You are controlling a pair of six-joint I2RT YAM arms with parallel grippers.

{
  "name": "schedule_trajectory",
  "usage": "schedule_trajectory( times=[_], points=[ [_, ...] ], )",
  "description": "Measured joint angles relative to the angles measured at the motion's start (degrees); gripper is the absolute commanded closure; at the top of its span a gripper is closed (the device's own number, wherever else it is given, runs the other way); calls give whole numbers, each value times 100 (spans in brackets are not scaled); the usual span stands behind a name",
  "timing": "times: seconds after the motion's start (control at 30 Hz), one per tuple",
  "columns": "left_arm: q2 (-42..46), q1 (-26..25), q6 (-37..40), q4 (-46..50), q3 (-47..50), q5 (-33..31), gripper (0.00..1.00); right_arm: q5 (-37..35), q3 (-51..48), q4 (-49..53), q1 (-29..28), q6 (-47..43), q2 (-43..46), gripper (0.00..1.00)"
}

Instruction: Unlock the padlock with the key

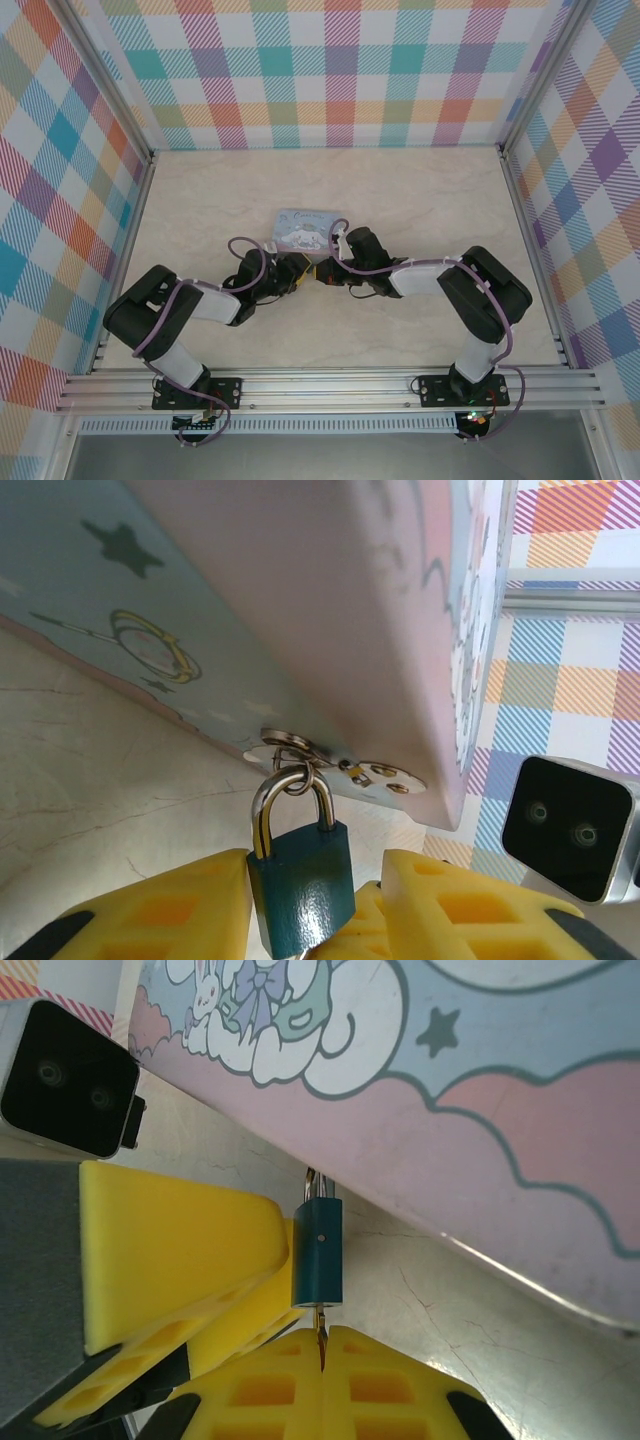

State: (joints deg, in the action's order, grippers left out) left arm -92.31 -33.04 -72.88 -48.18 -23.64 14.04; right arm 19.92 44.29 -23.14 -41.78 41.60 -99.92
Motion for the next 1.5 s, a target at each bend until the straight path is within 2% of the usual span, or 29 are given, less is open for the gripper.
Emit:
schedule_trajectory(
  times=[0.17, 0.5, 0.57, 0.77, 0.93, 1.1, 1.3, 1.5],
  points=[
    [-76, -11, -11, -20, -24, -4, 70, -2, 0, -20, 0, 20, -13, 99],
    [-111, -22, -101, -22, -26, -129, 99, -129, 0, -59, 2, 173, -42, 92],
    [-111, -22, -103, -22, -28, -129, 100, -131, 0, -59, 2, 170, -42, 89],
    [-103, -55, -50, 28, -79, -129, 100, -129, -11, 26, 2, -4, -20, 70],
    [7, -70, 46, 205, -107, -127, 100, -175, -125, 286, 48, -354, 334, 57],
    [70, -70, 46, 389, -175, -125, 100, -422, -136, 907, 70, -1224, 922, 49],
    [289, -70, 44, 758, -271, -125, 100, -1130, -461, 1115, -7, -2763, 1659, 48],
    [564, -68, 44, 1040, -398, -103, 100, -2413, -835, 966, -763, -4461, 1834, 48]
  ],
)
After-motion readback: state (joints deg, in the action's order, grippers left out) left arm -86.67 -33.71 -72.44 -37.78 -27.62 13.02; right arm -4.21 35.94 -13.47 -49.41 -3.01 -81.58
